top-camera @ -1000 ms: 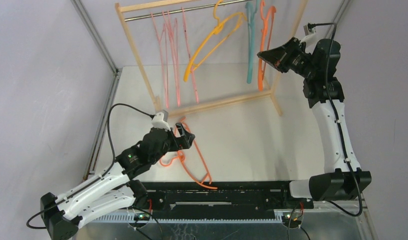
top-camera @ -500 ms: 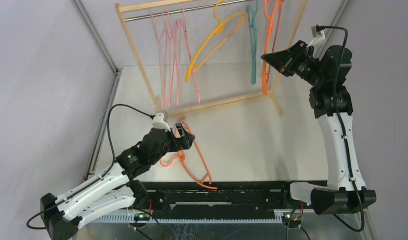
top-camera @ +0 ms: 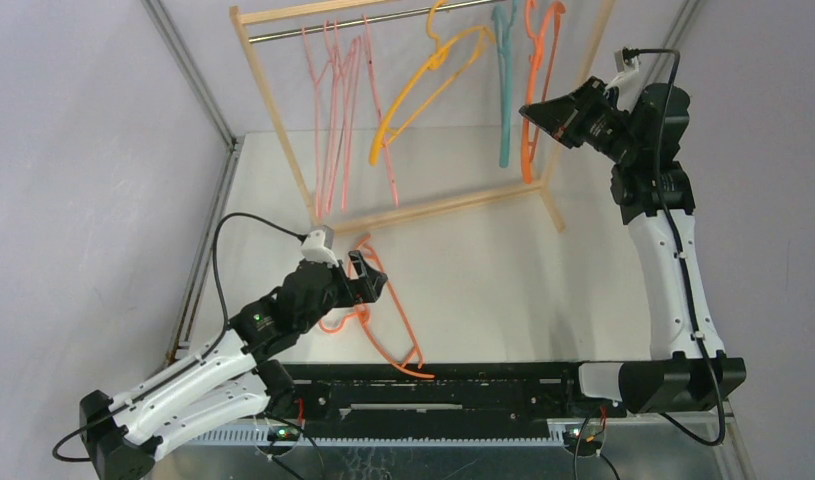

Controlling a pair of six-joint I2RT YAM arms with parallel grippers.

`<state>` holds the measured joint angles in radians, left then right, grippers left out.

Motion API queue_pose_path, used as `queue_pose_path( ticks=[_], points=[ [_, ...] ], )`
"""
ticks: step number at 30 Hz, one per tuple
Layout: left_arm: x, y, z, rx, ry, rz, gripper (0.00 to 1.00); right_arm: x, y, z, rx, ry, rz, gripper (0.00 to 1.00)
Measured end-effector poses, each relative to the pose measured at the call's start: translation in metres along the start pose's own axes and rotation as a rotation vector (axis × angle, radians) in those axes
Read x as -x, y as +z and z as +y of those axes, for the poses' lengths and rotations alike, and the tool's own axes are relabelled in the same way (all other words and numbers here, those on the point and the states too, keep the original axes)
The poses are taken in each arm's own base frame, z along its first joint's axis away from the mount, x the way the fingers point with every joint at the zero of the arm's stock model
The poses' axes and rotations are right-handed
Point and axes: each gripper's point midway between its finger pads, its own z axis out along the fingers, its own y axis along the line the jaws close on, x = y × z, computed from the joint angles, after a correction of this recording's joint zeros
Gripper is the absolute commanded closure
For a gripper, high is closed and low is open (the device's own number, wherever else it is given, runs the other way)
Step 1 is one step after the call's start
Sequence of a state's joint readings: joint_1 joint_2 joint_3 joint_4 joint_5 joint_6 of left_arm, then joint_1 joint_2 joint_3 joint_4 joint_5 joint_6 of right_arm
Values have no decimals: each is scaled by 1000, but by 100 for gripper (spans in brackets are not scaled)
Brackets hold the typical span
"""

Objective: Organize the hangers

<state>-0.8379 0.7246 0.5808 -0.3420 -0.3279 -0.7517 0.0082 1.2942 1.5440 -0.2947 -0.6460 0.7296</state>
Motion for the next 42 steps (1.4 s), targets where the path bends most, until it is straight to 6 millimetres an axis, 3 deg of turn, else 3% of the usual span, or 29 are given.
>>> queue_pose_path(
  ticks=[10, 17, 32, 36, 42],
  points=[
    [-9, 8, 1, 13, 11, 37, 1, 5, -13, 13, 15, -46, -28, 100],
    [-9, 7, 1, 9, 10, 36, 1, 16, -8, 11, 13, -57, -41, 100],
    [1, -2, -3, -23, -9, -5, 1, 13, 24, -40, -66, -7, 1, 100],
    [1, -2, -3, -23, -9, -5, 1, 3, 31, -35, -55, -10, 28, 100],
    [1, -2, -3, -22, -9, -5, 1, -25, 48, -2, 19, -40, 102, 100]
  ],
)
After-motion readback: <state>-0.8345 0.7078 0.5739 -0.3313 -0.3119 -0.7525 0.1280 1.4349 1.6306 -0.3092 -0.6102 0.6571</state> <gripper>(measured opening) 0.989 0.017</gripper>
